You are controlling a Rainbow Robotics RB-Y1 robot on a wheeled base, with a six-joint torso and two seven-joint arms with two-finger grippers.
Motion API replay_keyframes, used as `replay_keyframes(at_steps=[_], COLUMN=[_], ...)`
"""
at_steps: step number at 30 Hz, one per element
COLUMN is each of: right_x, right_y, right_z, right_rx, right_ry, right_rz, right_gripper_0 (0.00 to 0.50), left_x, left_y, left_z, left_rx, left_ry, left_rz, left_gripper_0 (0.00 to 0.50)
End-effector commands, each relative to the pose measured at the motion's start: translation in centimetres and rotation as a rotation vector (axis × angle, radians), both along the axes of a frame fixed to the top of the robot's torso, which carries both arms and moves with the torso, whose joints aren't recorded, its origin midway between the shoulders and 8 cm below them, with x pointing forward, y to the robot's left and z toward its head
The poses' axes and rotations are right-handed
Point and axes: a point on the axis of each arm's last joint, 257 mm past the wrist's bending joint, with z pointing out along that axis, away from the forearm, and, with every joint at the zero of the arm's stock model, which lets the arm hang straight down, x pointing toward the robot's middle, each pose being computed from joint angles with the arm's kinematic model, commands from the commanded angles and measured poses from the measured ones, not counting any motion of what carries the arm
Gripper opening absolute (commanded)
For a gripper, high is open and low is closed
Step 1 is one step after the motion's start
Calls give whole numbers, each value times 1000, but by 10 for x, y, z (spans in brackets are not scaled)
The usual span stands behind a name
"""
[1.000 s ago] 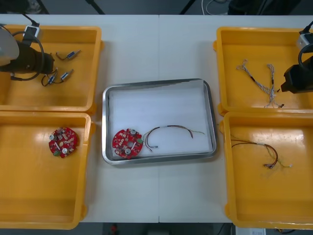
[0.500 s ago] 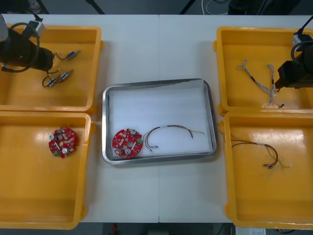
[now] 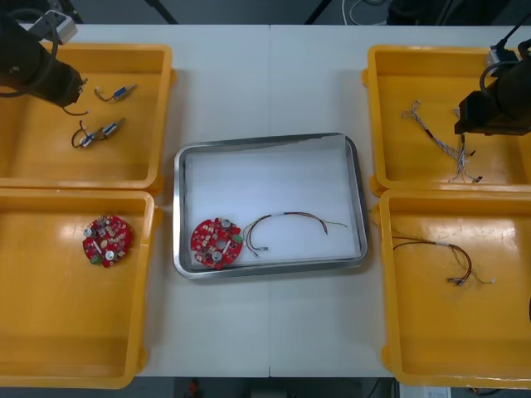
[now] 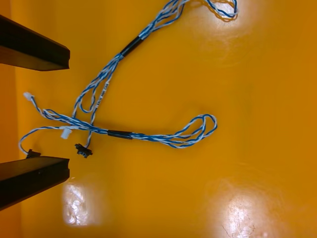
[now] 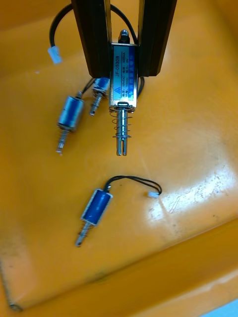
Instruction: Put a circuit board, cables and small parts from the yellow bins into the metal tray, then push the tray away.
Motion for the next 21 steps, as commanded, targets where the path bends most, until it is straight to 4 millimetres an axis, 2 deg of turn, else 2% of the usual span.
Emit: replay_keyframes(at_steps=[1,5,11,18,19,21], right_x=[22,26,31,36,37,39], right_y=[-10,-15,-15,-12,-12,-12], right_z=[31,21,6,-2,-6,-8], right_rx=[9,7,22,30,34,36], right_ry=[-91,-91,-90,-100,-101,-105], right_rz=[-49,-61,-73,-82,-83,-86], right_gripper_0=[500,500,500,500,500,500], left_x=[-18,-38,-63,-89,-94,-98], left_y=[7,-8,-34,-65,-78,-89], left_z=[37,48,51,39,36,34], left_rx=[-84,-95,-120,-130,-130,-133], left_ry=[-5,32,44,51,55,56], left_rz=[184,225,268,262,265,269], left_gripper_0=[0,0,0,0,0,0])
